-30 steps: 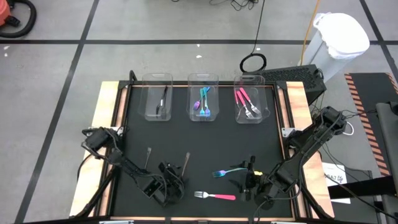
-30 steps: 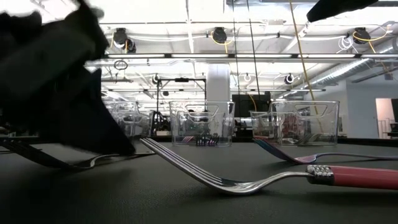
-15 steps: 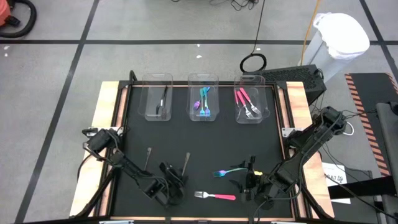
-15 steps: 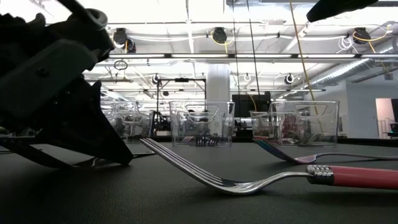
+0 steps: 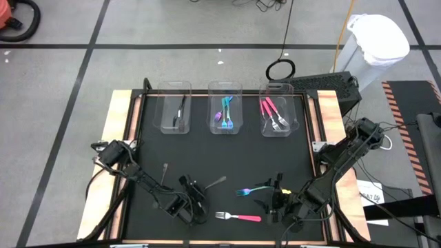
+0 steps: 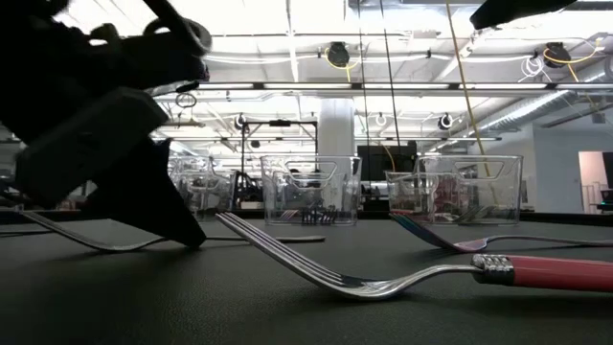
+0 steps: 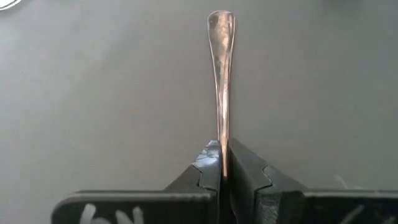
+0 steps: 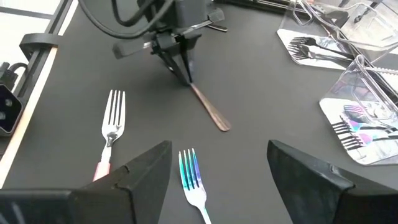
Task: Sort silverware by color (type)
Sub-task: Put the black fork into the left transparent bin
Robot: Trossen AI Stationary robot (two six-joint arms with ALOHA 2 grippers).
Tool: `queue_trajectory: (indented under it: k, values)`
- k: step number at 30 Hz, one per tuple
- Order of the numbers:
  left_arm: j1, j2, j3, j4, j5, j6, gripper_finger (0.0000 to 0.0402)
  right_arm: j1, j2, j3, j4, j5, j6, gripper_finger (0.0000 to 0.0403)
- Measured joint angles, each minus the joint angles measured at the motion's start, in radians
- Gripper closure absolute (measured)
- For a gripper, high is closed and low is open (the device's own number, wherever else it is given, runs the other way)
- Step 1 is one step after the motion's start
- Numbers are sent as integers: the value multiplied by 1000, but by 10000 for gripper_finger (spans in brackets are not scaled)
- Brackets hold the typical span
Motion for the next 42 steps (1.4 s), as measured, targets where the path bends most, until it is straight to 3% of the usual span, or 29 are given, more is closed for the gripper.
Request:
queue_trajectory:
  k: [5, 13, 18, 25, 32, 42]
  values:
    - [12, -57, -8, -64, -14, 3, 395, 0, 0, 0, 18, 3, 4, 145]
    - [19, -220, -4, -153, -152, 25, 397, -14, 52, -1, 192, 116, 19, 145]
    - [2, -293, -3, -127, -229, 91, 397, -34, 128, -1, 332, 80, 29, 145]
    - [-32, -325, -2, 77, -300, 336, 397, -118, 292, -1, 750, 50, -25, 145]
    - [-71, -324, 19, 194, -342, 557, 397, -199, 425, -1, 1181, -103, -134, 144]
    - [-165, -324, 69, 178, -431, 657, 397, -222, 457, -1, 1515, 11, -331, 144]
